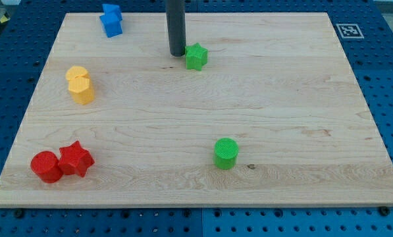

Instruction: Slide the green star slightly down

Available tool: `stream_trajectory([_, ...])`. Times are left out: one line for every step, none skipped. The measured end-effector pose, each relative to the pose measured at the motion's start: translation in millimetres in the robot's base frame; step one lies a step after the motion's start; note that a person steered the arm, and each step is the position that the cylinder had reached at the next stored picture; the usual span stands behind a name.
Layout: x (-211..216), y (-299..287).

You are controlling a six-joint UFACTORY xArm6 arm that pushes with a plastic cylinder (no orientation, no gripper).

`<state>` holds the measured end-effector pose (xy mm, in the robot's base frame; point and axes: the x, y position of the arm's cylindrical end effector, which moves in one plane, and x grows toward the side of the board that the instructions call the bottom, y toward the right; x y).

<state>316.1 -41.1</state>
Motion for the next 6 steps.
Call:
stream_trajectory([-6,8])
stream_trajectory([-14,26])
stream_trajectory([-14,32])
stream_trajectory([-2,33])
stream_trajectory([20,33])
stream_trajectory([33,33])
